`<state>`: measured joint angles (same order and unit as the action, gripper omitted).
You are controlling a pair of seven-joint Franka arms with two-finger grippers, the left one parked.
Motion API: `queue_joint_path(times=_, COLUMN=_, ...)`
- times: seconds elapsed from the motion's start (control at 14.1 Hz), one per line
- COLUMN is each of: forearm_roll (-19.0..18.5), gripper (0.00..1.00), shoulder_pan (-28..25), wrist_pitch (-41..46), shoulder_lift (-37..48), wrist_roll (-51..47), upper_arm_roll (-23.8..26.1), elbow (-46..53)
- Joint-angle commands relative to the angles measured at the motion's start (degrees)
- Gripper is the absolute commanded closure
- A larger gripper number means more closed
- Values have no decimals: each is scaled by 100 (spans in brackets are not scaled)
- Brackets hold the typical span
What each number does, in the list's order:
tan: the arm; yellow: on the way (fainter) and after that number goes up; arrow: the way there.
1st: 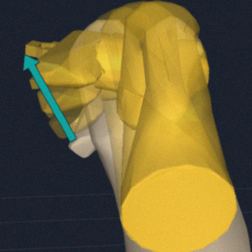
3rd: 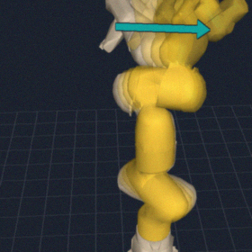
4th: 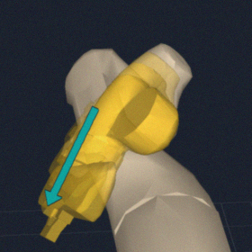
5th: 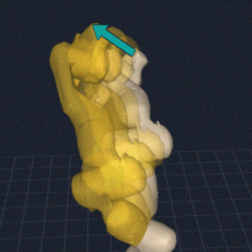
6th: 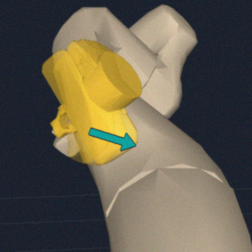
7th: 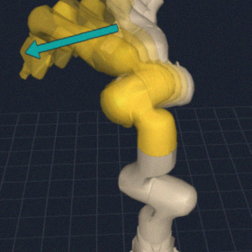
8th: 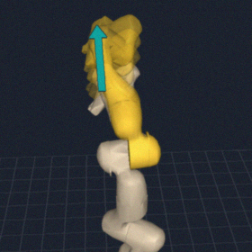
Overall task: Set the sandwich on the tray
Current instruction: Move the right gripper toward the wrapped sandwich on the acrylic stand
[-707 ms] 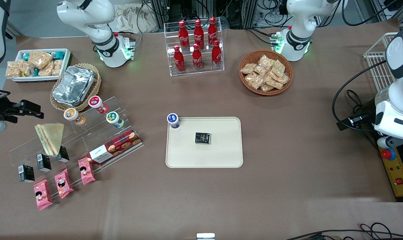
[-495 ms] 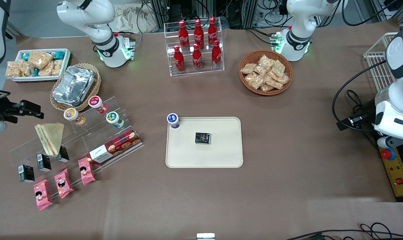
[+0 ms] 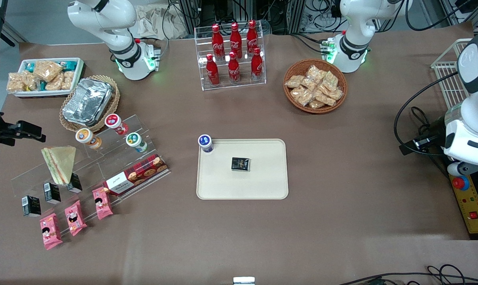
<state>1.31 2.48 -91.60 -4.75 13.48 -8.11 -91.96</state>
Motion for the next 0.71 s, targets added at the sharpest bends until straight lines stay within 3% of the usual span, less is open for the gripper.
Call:
queue_joint_path(times=0.0, forearm_roll=-26, gripper=3, shoulder_pan=253, wrist_pitch=-261, shoulder_lift=18, wrist_roll=241, upper_arm_roll=11, elbow=-234)
queue_joint_path(times=0.64, forearm_roll=-61, gripper=3, shoulder_pan=535, wrist_pitch=-1377, shoulder_lift=27, wrist_roll=708, upper_arm_roll=11, elbow=-1456)
